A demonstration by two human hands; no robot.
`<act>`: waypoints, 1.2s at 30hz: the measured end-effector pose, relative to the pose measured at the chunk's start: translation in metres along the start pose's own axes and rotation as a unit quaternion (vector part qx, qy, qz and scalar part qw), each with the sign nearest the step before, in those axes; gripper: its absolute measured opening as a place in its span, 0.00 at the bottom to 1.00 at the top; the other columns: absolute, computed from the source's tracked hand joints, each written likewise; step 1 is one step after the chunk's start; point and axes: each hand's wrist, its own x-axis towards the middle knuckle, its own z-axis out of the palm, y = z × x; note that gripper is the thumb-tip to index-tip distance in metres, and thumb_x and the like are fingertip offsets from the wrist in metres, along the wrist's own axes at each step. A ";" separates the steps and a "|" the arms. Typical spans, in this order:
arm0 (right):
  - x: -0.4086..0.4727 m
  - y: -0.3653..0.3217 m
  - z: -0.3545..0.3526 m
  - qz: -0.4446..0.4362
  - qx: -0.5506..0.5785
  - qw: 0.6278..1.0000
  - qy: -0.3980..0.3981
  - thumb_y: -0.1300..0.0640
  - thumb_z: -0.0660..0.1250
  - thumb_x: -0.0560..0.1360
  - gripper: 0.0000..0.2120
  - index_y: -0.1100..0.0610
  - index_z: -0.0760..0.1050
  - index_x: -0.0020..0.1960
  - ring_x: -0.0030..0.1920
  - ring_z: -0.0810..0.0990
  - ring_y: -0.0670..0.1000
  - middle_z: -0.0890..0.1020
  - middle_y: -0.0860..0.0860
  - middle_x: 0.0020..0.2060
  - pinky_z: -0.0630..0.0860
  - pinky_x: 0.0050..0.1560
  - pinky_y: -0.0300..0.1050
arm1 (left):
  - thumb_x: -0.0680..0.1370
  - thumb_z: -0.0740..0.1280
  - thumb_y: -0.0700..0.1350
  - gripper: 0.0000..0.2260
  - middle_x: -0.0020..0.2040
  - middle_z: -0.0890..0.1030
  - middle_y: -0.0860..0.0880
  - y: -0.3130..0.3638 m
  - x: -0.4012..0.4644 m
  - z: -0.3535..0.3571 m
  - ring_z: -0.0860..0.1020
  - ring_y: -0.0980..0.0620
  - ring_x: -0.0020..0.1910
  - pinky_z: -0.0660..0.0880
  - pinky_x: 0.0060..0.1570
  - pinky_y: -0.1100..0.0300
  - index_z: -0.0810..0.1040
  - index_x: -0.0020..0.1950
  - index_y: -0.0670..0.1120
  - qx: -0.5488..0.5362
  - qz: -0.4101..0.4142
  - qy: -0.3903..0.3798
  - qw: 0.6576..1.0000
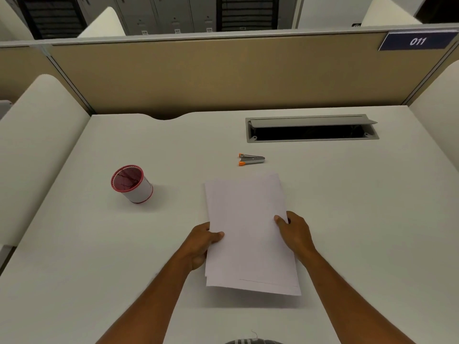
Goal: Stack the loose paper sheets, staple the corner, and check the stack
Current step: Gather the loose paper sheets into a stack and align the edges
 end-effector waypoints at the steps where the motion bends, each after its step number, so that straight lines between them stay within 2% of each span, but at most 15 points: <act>1: 0.000 -0.001 -0.002 -0.005 0.004 1.000 0.009 0.50 0.63 0.80 0.14 0.61 0.78 0.55 0.48 0.79 0.53 0.82 0.53 0.48 0.74 0.48 0.45 | 0.78 0.67 0.35 0.14 0.57 0.84 0.40 0.001 -0.002 -0.002 0.83 0.37 0.55 0.78 0.58 0.39 0.77 0.64 0.40 -0.023 -0.002 -0.012 1.000; 4: 0.003 0.000 -0.013 0.055 0.115 0.991 -0.043 0.49 0.67 0.77 0.14 0.56 0.75 0.57 0.50 0.83 0.55 0.82 0.51 0.50 0.81 0.52 0.51 | 0.78 0.65 0.33 0.14 0.59 0.83 0.39 0.003 -0.007 -0.007 0.82 0.35 0.57 0.77 0.59 0.37 0.77 0.63 0.42 -0.084 -0.004 -0.041 0.996; 6: 0.007 0.003 -0.019 0.115 0.219 0.963 -0.104 0.53 0.71 0.75 0.19 0.57 0.74 0.63 0.53 0.84 0.57 0.83 0.54 0.56 0.81 0.55 0.56 | 0.78 0.65 0.32 0.15 0.59 0.83 0.39 0.003 -0.009 -0.010 0.81 0.34 0.58 0.76 0.60 0.36 0.77 0.63 0.43 -0.097 -0.003 -0.053 0.994; 8: 0.008 0.004 -0.025 0.121 0.246 0.953 -0.132 0.59 0.71 0.75 0.20 0.59 0.74 0.65 0.54 0.84 0.59 0.83 0.57 0.57 0.81 0.56 0.57 | 0.77 0.66 0.31 0.17 0.59 0.83 0.39 0.003 -0.012 -0.011 0.82 0.35 0.57 0.76 0.60 0.36 0.76 0.64 0.42 -0.075 0.006 -0.053 0.996; 10: 0.004 0.002 -0.029 0.083 0.200 0.967 -0.136 0.62 0.69 0.76 0.15 0.58 0.77 0.63 0.52 0.85 0.57 0.85 0.54 0.54 0.81 0.54 0.55 | 0.75 0.67 0.30 0.19 0.57 0.84 0.40 0.005 -0.015 -0.008 0.83 0.37 0.54 0.79 0.57 0.40 0.76 0.65 0.41 -0.033 0.030 -0.034 0.998; 13: -0.003 -0.004 -0.030 0.002 0.143 0.986 -0.090 0.63 0.67 0.76 0.13 0.56 0.80 0.60 0.50 0.85 0.54 0.86 0.51 0.50 0.82 0.50 0.50 | 0.73 0.68 0.28 0.19 0.57 0.84 0.40 0.011 -0.020 0.002 0.85 0.41 0.51 0.81 0.53 0.45 0.78 0.61 0.44 0.007 0.109 0.026 0.994; 16: -0.011 -0.016 -0.031 -0.081 0.139 0.987 -0.021 0.63 0.66 0.77 0.07 0.55 0.81 0.52 0.50 0.84 0.59 0.85 0.57 0.48 0.82 0.51 0.53 | 0.75 0.66 0.30 0.19 0.57 0.83 0.44 0.022 -0.031 0.014 0.84 0.46 0.53 0.81 0.54 0.48 0.75 0.60 0.50 0.044 0.242 0.101 0.964; 18: -0.018 -0.027 -0.033 -0.132 0.131 0.982 0.018 0.62 0.66 0.77 0.05 0.56 0.80 0.50 0.49 0.83 0.60 0.84 0.59 0.47 0.81 0.52 0.56 | 0.77 0.65 0.32 0.19 0.56 0.83 0.49 0.033 -0.042 0.024 0.83 0.53 0.53 0.81 0.53 0.56 0.73 0.63 0.51 0.078 0.324 0.132 0.934; 21: -0.034 -0.050 -0.039 -0.198 0.185 0.961 0.053 0.63 0.65 0.79 0.08 0.52 0.79 0.53 0.48 0.84 0.48 0.85 0.49 0.46 0.81 0.50 0.44 | 0.79 0.64 0.33 0.17 0.56 0.80 0.54 0.050 -0.061 0.042 0.80 0.60 0.55 0.78 0.54 0.66 0.71 0.65 0.49 0.092 0.420 0.175 0.886; 24: -0.047 -0.069 -0.043 -0.233 0.264 0.933 0.072 0.64 0.65 0.79 0.09 0.56 0.79 0.57 0.49 0.84 0.42 0.85 0.46 0.48 0.79 0.50 0.33 | 0.80 0.62 0.32 0.18 0.55 0.76 0.57 0.063 -0.078 0.058 0.77 0.68 0.54 0.75 0.49 0.75 0.67 0.66 0.47 0.072 0.474 0.204 0.854; 26: -0.049 -0.075 -0.044 -0.248 0.290 0.920 0.089 0.64 0.64 0.79 0.09 0.58 0.79 0.58 0.47 0.83 0.40 0.85 0.46 0.48 0.78 0.47 0.31 | 0.80 0.61 0.31 0.19 0.56 0.75 0.59 0.066 -0.082 0.066 0.76 0.70 0.55 0.73 0.49 0.77 0.66 0.68 0.44 0.058 0.492 0.215 0.842; 28: -0.048 -0.076 -0.045 -0.260 0.297 0.914 0.094 0.65 0.64 0.80 0.09 0.57 0.79 0.57 0.47 0.83 0.41 0.85 0.46 0.48 0.77 0.47 0.31 | 0.80 0.62 0.30 0.20 0.56 0.74 0.60 0.066 -0.082 0.070 0.75 0.70 0.55 0.73 0.49 0.77 0.66 0.66 0.49 0.055 0.502 0.220 0.835; 31: -0.045 -0.071 -0.044 -0.255 0.288 0.919 0.085 0.64 0.64 0.80 0.10 0.52 0.78 0.55 0.48 0.83 0.41 0.85 0.46 0.48 0.77 0.48 0.31 | 0.79 0.65 0.33 0.23 0.58 0.74 0.60 0.056 -0.075 0.070 0.75 0.68 0.57 0.75 0.51 0.75 0.63 0.67 0.53 0.054 0.476 0.212 0.852; 33: -0.041 -0.063 -0.042 -0.240 0.278 0.927 0.076 0.65 0.64 0.79 0.12 0.49 0.78 0.54 0.48 0.83 0.43 0.85 0.47 0.48 0.79 0.49 0.34 | 0.78 0.67 0.35 0.25 0.60 0.75 0.57 0.047 -0.066 0.068 0.76 0.62 0.60 0.75 0.53 0.74 0.63 0.70 0.49 0.053 0.447 0.209 0.868; 36: -0.036 -0.049 -0.038 -0.209 0.268 0.938 0.063 0.66 0.66 0.78 0.13 0.54 0.77 0.60 0.51 0.83 0.48 0.84 0.51 0.50 0.82 0.51 0.38 | 0.77 0.69 0.38 0.23 0.62 0.77 0.49 0.035 -0.058 0.064 0.79 0.51 0.60 0.79 0.55 0.64 0.64 0.67 0.51 0.048 0.422 0.198 0.883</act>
